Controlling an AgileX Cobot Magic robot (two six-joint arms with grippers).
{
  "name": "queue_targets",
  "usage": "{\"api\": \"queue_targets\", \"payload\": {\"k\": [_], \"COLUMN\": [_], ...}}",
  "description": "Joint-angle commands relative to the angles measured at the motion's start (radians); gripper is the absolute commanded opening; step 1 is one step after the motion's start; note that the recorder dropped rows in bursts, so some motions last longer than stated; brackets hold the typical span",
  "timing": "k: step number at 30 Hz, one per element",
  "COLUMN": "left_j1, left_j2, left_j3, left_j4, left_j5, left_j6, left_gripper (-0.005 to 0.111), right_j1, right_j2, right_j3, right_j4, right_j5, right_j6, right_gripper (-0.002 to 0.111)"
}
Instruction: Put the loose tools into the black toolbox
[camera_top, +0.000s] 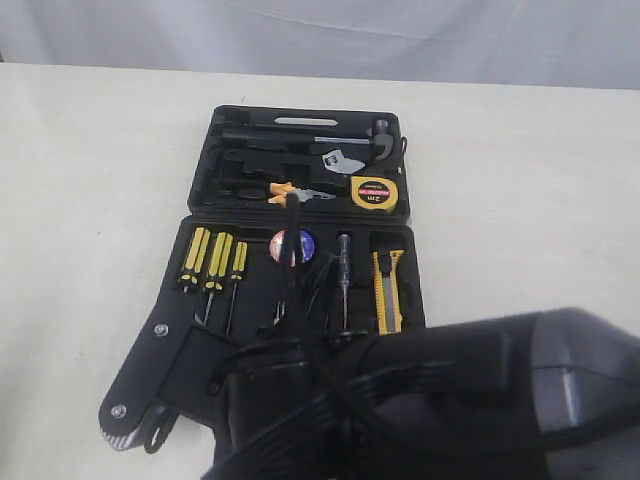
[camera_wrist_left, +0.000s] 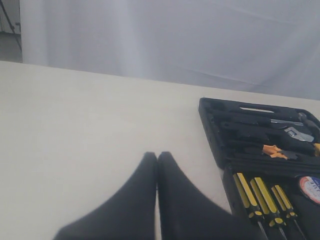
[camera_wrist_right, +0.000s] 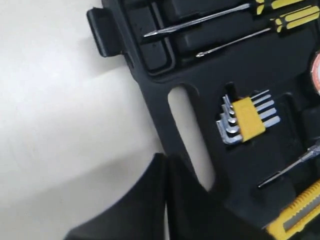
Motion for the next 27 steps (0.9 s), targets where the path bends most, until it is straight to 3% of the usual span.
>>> {"api": "queue_targets", "payload": {"k": [1,4,7,9,27], "left_j1": [-0.006,-0.006,-0.006,-0.006,-0.006], "left_j2": [0.004,0.004,0.004,0.004,0.004], "left_j3": [-0.005,-0.005,-0.005,-0.005,-0.005], "left_j4": [-0.004,-0.004,-0.004,-0.004,-0.004], "left_j5": [0.001,0.001,0.001,0.001,0.001], "left_j6": [0.0,0.0,0.0,0.0,0.0], "left_gripper": [0.0,0.0,0.0,0.0,0.0], "right_j1": [0.005,0.005,0.005,0.003,-0.012], "right_j2": [0.009,0.009,0.017,0.032,0.194], "right_j3": [0.001,0.001,0.001,0.001,0.001], "right_j4": [-0.005,-0.005,-0.015,-0.028,-0.227], "right_j5": [0.04,0.054,0.044,0.039,-0.001], "right_j6": [0.019,0.015,0.015,0.015,0.016], "right_gripper": [0.006,0.029,0.064,0.077,0.073]}}
